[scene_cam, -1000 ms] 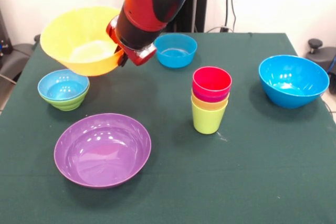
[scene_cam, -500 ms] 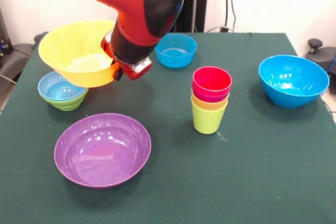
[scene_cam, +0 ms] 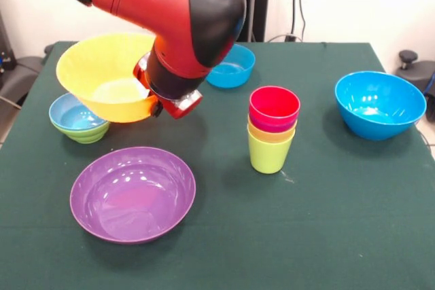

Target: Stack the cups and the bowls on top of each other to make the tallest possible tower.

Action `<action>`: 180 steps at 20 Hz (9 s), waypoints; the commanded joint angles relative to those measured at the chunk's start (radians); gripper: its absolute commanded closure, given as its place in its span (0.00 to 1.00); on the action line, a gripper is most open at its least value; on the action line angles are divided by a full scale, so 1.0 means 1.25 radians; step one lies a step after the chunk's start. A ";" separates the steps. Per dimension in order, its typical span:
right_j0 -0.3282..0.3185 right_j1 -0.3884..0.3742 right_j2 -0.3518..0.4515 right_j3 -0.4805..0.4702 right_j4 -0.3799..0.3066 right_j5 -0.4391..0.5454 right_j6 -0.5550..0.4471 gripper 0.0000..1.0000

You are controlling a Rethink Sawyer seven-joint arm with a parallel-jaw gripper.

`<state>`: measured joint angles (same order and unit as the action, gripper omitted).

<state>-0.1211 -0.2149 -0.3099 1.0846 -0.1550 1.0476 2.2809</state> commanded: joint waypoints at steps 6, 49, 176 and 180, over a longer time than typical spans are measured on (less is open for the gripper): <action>-0.006 0.081 0.117 -0.205 0.022 0.183 -0.054 1.00; -0.046 0.224 0.102 -0.507 0.110 0.334 -0.062 1.00; 0.024 0.384 -0.370 -0.508 0.556 0.149 -0.094 0.00; 0.029 0.367 -0.348 -0.481 0.539 0.143 -0.097 0.00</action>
<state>-0.1006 0.2690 -0.8918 0.3547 0.5944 1.2929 2.2809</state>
